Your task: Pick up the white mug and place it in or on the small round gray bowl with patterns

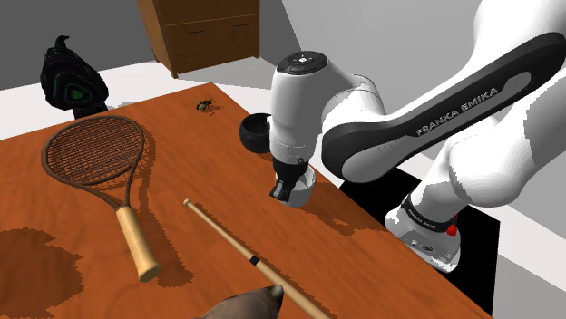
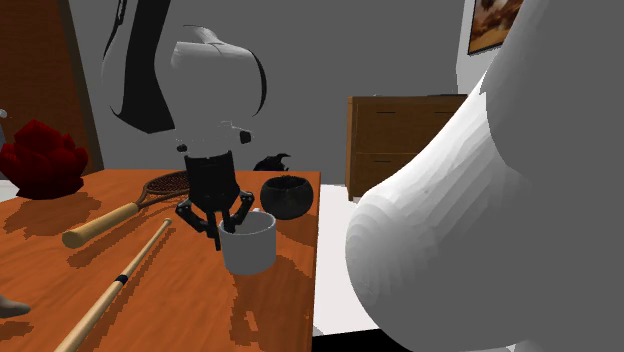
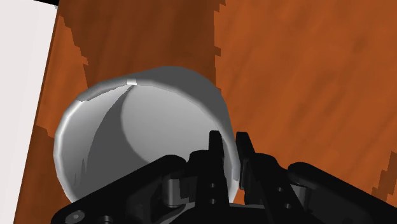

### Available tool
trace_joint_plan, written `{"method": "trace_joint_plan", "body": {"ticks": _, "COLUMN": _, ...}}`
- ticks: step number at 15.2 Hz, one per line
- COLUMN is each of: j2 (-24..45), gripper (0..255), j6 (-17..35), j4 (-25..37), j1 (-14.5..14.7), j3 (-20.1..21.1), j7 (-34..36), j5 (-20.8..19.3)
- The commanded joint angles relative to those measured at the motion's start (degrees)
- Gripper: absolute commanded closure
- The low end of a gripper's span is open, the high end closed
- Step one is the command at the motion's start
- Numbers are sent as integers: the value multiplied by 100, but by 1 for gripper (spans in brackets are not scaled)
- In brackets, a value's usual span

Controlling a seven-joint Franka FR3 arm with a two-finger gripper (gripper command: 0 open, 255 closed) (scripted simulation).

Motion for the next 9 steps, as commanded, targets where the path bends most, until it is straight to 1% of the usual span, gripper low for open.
{"method": "trace_joint_plan", "body": {"ticks": 1, "j2": 0, "gripper": 255, "j6": 0, "j4": 0, "j1": 0, "j3": 0, "j7": 0, "j5": 0}}
{"method": "trace_joint_plan", "body": {"ticks": 5, "j2": 0, "gripper": 255, "j6": 0, "j4": 0, "j1": 0, "j3": 0, "j7": 0, "j5": 0}}
{"method": "trace_joint_plan", "body": {"ticks": 9, "j2": -246, "gripper": 255, "j6": -373, "j4": 142, "j1": 46, "j3": -89, "j7": -88, "j5": 80}}
